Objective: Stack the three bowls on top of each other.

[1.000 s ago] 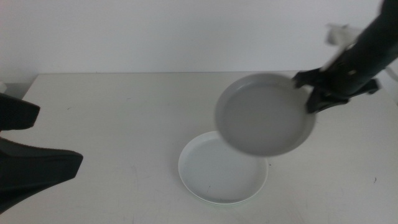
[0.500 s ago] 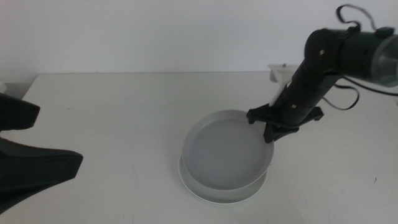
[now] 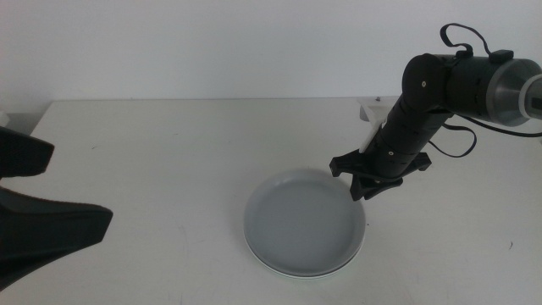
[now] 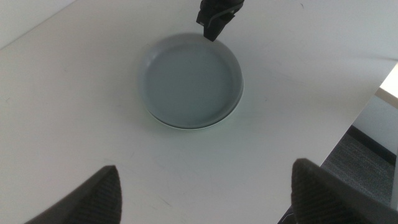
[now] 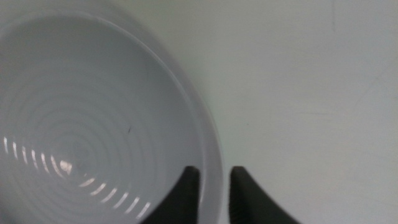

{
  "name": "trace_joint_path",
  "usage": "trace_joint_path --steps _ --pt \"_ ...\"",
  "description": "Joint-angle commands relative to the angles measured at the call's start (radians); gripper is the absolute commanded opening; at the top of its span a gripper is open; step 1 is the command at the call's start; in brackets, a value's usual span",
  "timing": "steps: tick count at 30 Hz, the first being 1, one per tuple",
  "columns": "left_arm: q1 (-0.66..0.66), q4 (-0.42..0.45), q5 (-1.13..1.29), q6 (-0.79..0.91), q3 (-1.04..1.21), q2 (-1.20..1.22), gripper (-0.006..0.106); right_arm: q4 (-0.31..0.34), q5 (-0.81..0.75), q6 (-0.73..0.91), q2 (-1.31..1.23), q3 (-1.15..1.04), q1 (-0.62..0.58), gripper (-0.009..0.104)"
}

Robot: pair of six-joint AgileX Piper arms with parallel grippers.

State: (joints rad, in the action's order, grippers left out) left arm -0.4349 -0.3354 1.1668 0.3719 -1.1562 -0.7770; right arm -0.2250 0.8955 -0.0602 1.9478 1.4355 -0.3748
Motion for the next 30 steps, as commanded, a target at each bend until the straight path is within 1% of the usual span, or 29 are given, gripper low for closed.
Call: trace_joint_path --steps 1,6,9,12,21,23,25,28,30 --pt "-0.001 -0.022 -0.05 -0.006 -0.028 0.0 0.105 -0.009 -0.001 0.028 -0.052 0.031 -0.003 0.024" --pt "-0.001 -0.022 -0.05 -0.006 -0.028 0.0 0.105 -0.008 0.004 0.03 -0.053 0.038 -0.001 0.046" --pt "-0.001 -0.022 -0.05 -0.006 -0.028 0.0 0.105 0.0 0.045 0.03 -0.053 0.07 0.002 0.053" --pt "-0.001 -0.022 -0.05 -0.006 -0.028 0.0 0.105 0.009 0.118 0.055 -0.053 0.128 0.002 0.054" --pt "-0.001 -0.022 -0.05 -0.006 -0.028 0.0 0.105 0.003 0.311 0.102 -0.053 0.355 0.002 0.054" --pt "-0.001 -0.022 -0.05 -0.006 -0.028 0.0 0.105 0.004 0.335 0.111 -0.053 0.39 0.002 0.054" --pt "-0.001 -0.021 -0.101 -0.003 -0.027 -0.003 0.105 0.003 0.341 0.113 -0.054 0.408 0.002 0.054" --pt "-0.001 0.023 -0.188 -0.025 -0.017 -0.032 0.105 0.002 0.343 0.121 -0.058 0.408 0.011 0.054" --pt "-0.001 0.109 -0.222 -0.101 -0.017 -0.079 0.105 0.001 0.344 0.121 -0.068 0.408 0.021 0.054"
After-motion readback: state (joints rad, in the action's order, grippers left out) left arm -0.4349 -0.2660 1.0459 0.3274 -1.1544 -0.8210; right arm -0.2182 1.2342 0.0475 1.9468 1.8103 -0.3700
